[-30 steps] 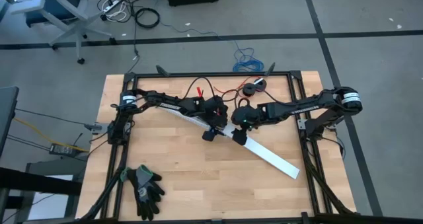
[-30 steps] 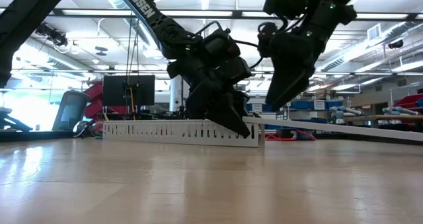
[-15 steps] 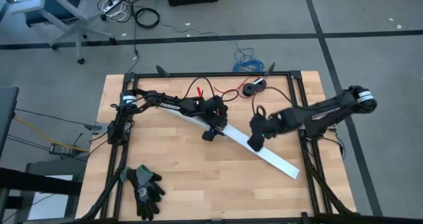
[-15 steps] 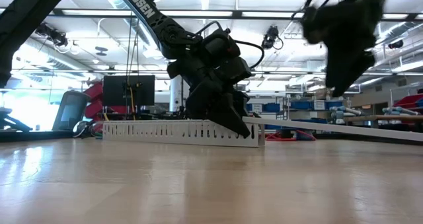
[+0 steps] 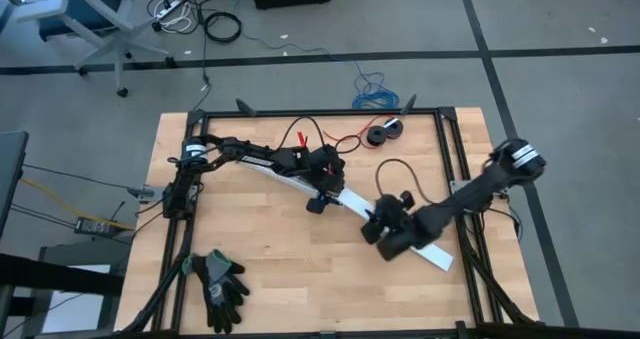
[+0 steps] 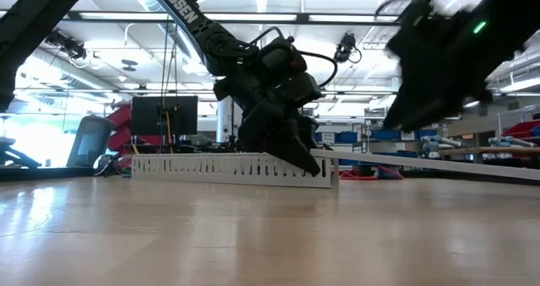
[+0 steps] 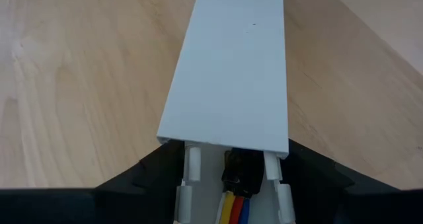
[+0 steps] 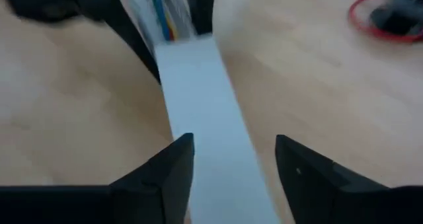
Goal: Ziptie cables
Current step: Close the white cable duct cover
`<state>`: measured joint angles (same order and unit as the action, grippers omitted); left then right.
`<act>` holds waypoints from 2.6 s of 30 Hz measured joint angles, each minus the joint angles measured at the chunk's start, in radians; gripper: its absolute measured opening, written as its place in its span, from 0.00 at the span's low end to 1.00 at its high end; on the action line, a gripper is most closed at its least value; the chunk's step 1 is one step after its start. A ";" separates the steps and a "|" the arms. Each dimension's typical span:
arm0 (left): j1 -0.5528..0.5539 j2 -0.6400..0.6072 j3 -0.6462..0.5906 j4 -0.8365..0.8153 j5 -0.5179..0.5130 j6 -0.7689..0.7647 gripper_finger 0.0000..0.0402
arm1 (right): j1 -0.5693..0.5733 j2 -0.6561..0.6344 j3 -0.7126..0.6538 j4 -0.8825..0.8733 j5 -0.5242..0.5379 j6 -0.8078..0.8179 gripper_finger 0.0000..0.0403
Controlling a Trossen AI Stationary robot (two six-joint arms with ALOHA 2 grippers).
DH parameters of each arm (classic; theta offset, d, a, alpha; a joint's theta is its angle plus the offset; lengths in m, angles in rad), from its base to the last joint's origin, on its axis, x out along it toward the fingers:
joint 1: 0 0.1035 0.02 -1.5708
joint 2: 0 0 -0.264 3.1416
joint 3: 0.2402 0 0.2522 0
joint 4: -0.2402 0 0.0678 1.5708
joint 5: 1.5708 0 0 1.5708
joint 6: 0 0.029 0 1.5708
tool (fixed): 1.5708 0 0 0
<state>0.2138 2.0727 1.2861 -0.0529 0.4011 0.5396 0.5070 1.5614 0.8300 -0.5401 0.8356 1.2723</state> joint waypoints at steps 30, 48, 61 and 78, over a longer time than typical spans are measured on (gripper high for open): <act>0.000 0.000 0.000 0.009 0.000 -0.003 0.57 | -0.239 -0.022 -0.126 0.471 -0.269 -0.656 0.00; 0.000 0.000 -0.001 0.035 -0.037 0.002 0.57 | -0.326 -0.090 -0.378 1.025 -0.369 -0.674 0.00; 0.000 0.000 0.000 0.015 -0.033 -0.049 0.57 | -0.328 -0.089 -0.378 1.028 -0.393 -0.664 0.00; 0.008 0.000 0.000 0.009 -0.073 -0.027 0.76 | -0.328 -0.089 -0.378 1.040 -0.393 -0.663 0.00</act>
<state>0.2221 2.0731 1.2865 -0.0437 0.3286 0.5123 0.1795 1.4723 0.4522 0.5003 0.4427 0.6093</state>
